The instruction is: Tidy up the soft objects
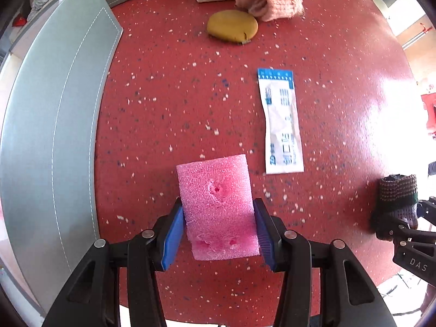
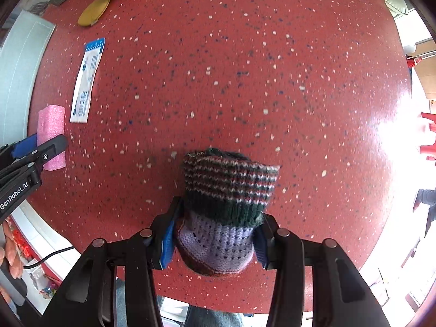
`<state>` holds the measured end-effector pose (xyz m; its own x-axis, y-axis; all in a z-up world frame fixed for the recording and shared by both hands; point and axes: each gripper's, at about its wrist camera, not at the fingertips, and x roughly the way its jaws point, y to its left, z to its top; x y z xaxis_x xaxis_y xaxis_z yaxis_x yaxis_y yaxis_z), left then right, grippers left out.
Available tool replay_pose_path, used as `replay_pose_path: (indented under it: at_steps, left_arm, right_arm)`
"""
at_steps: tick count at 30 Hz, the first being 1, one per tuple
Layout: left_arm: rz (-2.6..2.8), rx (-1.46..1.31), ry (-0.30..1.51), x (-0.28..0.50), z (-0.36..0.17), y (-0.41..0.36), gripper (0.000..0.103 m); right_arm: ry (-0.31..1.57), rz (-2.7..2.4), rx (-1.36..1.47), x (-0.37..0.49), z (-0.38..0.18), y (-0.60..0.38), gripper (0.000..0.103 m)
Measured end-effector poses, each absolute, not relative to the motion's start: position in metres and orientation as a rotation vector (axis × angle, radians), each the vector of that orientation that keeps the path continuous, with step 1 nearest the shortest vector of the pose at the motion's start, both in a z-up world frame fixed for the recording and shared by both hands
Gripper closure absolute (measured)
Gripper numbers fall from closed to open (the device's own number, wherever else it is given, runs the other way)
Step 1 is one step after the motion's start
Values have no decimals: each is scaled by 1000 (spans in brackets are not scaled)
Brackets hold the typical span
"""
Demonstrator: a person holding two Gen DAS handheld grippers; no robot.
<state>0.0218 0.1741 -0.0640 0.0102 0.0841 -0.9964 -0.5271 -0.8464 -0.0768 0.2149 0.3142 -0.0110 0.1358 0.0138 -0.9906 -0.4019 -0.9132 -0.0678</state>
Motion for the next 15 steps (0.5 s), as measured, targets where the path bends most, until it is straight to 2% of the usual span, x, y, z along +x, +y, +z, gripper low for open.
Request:
replay_pose_path:
  at_steps: [15]
  left_arm:
    - [1728, -1867, 524, 82, -69, 168, 52]
  right_arm:
    - [354, 1812, -2130, 285, 14, 280, 53]
